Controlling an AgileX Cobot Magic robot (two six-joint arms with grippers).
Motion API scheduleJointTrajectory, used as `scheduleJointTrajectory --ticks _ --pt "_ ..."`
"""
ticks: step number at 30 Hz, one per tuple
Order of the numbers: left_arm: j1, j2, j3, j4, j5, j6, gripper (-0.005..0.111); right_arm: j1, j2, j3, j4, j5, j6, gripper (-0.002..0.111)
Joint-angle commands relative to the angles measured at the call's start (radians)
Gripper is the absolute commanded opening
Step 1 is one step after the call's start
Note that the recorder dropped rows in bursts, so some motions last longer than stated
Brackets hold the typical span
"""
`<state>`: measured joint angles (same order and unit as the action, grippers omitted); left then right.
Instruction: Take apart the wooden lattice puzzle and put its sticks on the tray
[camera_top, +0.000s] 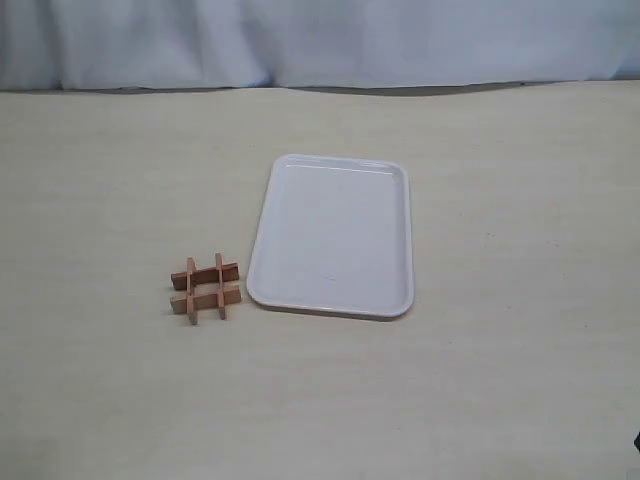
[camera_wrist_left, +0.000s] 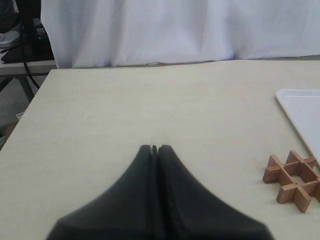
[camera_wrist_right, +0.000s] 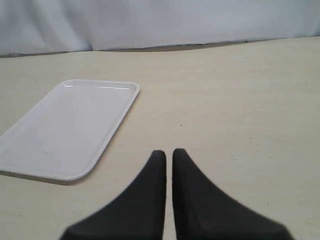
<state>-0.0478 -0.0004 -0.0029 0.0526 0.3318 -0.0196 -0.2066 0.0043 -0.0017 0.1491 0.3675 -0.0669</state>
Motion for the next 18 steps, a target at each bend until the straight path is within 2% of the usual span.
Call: scheduleJointTrajectory --ticks 1,5,9,18 --pt "0.001 0.000 0.003 0.017 -0.014 0.003 0.000 -0.006 -0.004 0.002 0.000 -0.003 0.000 0.005" --pt "0.001 0.000 0.003 0.019 -0.079 0.003 0.000 -0.006 -0.004 0.002 0.000 -0.001 0.000 0.005" --pt "0.001 0.000 0.003 0.021 -0.214 0.003 0.000 -0.006 -0.004 0.002 0.000 -0.001 0.000 0.005" --pt "0.001 0.000 0.003 0.023 -0.698 0.003 0.000 -0.006 -0.004 0.002 0.000 -0.001 0.000 0.005"
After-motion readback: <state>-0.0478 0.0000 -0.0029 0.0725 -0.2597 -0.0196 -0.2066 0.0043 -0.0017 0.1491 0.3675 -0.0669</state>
